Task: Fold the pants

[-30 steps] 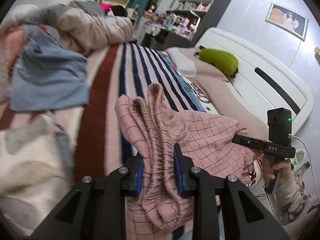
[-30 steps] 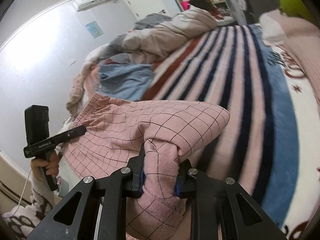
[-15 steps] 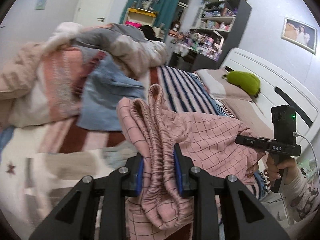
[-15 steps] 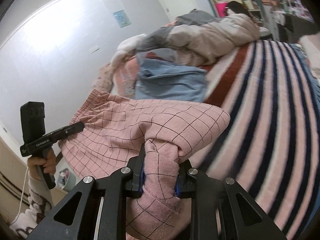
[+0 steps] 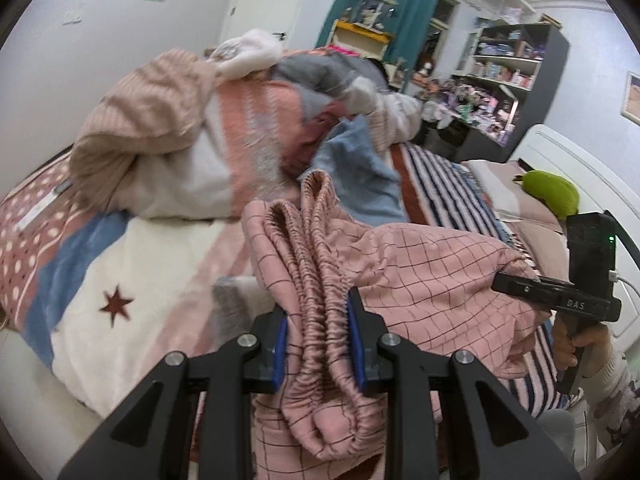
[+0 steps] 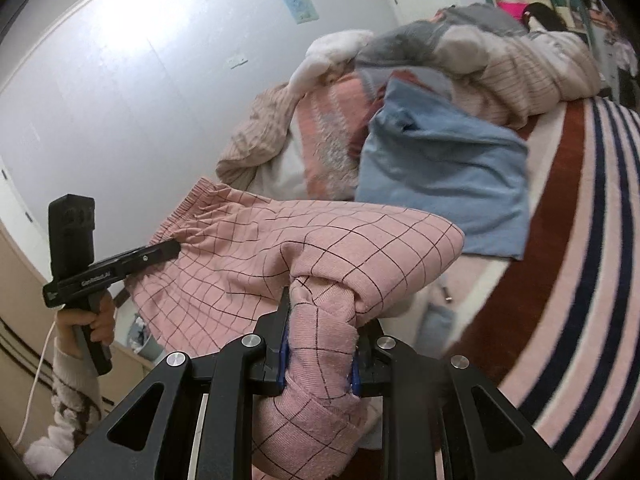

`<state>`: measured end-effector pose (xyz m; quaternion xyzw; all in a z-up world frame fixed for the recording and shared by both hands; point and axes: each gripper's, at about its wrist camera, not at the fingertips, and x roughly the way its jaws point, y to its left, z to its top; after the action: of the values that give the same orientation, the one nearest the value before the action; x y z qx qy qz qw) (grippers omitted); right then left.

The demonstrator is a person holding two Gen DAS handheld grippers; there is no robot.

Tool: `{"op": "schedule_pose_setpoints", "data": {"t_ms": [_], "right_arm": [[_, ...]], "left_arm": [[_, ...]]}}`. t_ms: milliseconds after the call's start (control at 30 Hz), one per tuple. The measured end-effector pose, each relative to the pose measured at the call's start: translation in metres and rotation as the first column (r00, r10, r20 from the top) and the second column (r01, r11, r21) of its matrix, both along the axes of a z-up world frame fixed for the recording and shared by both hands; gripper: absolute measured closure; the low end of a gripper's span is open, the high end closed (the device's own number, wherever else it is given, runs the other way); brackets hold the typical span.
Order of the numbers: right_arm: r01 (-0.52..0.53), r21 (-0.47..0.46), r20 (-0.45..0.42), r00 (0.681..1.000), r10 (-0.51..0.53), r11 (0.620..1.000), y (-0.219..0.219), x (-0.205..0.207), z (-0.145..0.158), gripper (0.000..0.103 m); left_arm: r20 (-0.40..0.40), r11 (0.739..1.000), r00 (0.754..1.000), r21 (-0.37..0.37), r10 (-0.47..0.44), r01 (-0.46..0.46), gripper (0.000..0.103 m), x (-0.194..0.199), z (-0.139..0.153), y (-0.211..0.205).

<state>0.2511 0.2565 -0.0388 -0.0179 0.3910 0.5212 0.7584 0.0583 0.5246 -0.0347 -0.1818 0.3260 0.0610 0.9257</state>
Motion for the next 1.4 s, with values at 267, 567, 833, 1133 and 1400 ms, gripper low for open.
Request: {"op": "schedule_pose_setpoints", "data": {"t_ms": [267, 567, 833, 1133, 1400], "right_arm": [[-0.009, -0.06, -0.043, 0.999, 0.007, 0.998, 0.015, 0.005, -0.036, 0.087], [-0.017, -0.097, -0.035, 0.999, 0.013, 0.995, 0.016, 0.001, -0.041, 0.085], [0.005, -0.107, -0.007, 1.0, -0.006, 0.994, 0.012, -0.004, -0.033, 0.077], [-0.022, -0.106, 0.022, 0.999, 0.025, 0.994, -0.008, -0.018, -0.021, 0.064], [-0.066, -0.109, 0.076, 0.994, 0.075, 0.992, -0.039, -0.04, -0.015, 0.052]], "left_arm": [[-0.061, 0.998, 0.998, -0.05, 0.033, -0.036, 0.08, 0.001, -0.046, 0.016], [-0.07, 0.997, 0.996, -0.054, 0.051, -0.055, 0.077, -0.004, -0.056, 0.014], [-0.089, 0.994, 0.99, 0.026, 0.11, -0.108, 0.065, -0.003, -0.048, 0.001], [-0.093, 0.972, 0.98, 0.172, 0.178, -0.16, 0.033, -0.007, -0.026, -0.03], [-0.021, 0.932, 0.965, 0.267, 0.261, -0.246, 0.019, -0.013, -0.014, -0.086]]}}
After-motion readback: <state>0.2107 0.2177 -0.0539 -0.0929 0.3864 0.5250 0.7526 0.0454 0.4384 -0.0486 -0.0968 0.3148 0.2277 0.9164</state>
